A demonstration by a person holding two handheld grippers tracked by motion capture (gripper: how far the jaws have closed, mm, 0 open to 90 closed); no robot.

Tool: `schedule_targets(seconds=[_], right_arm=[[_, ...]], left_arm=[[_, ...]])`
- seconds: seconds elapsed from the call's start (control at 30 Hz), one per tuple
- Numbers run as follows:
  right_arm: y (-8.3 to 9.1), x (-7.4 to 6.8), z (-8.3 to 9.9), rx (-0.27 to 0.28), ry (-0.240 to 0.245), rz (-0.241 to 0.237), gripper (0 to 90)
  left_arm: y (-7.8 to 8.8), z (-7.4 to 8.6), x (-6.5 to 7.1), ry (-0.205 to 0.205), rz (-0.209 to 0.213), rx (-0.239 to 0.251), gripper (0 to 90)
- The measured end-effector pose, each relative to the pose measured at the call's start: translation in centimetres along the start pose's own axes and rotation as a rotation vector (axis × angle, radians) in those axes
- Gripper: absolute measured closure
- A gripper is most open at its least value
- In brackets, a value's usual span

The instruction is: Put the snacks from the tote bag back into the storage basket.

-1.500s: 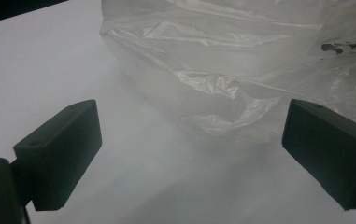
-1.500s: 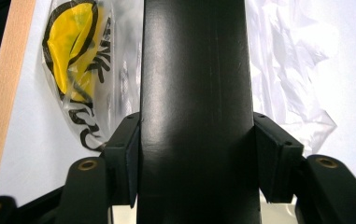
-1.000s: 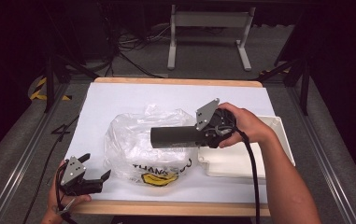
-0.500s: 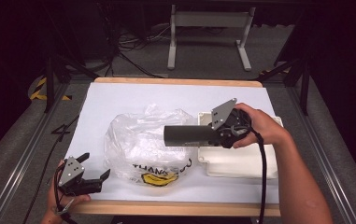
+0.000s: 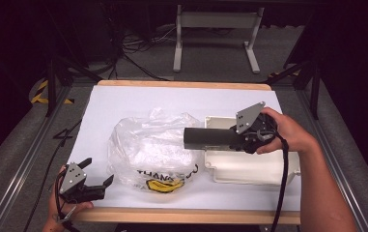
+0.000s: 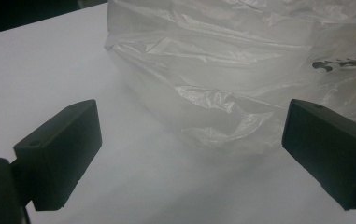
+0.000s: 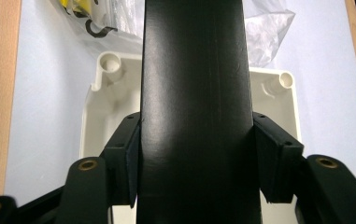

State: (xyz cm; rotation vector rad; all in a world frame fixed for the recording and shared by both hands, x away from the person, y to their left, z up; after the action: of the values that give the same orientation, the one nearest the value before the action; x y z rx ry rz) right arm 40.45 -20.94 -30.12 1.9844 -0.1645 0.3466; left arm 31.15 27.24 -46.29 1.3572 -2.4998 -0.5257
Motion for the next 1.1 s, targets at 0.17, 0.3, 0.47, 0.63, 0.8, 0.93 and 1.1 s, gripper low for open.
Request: schedule_targets(seconds=[0.17, 0.3, 0.47, 0.63, 0.8, 0.93, 1.1], right_arm=[[0.4, -0.2, 0.8, -0.004, 0.000, 0.002, 42.7], [0.7, -0.3, 1.6, -0.006, -0.013, 0.004, 42.8], [1.0, -0.5, 2.6, -0.010, -0.029, 0.001, 42.8], [1.4, -0.5, 3.6, -0.005, -0.045, 0.009, 42.8], [1.8, -0.8, 4.5, 0.002, -0.049, 0.012, 42.8], [2.3, -0.9, 5.3, 0.004, -0.066, 0.019, 42.8], [2.6, -1.2, 6.4, 0.009, -0.081, 0.020, 42.8]], left_arm=[[-0.1, 0.0, 0.0, -0.002, 0.001, -0.006, 5.8], [-0.1, 0.1, 0.0, -0.002, 0.002, -0.008, 5.8], [-0.2, 0.1, 0.0, -0.002, 0.000, -0.013, 5.8], [-0.2, 0.1, -0.1, -0.001, -0.003, -0.015, 5.8], [-0.2, 0.2, -0.1, 0.001, -0.003, -0.018, 5.8], [-0.2, 0.2, -0.1, 0.001, -0.003, -0.020, 5.8], [-0.3, 0.2, -0.2, -0.001, -0.001, -0.022, 5.8]])
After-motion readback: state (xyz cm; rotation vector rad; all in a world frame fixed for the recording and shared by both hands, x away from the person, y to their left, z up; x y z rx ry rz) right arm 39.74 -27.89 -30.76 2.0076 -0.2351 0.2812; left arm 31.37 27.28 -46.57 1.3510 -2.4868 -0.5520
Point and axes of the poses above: each handheld gripper's, and its own axes: y roughly backward along the jaws, z roughly out of its underside, x roughly to its right, the point moved 2 cm from there along -y, roughly forward along the jaws, and after that the axes turned 7 degrees about y, right-handed, at the moved point
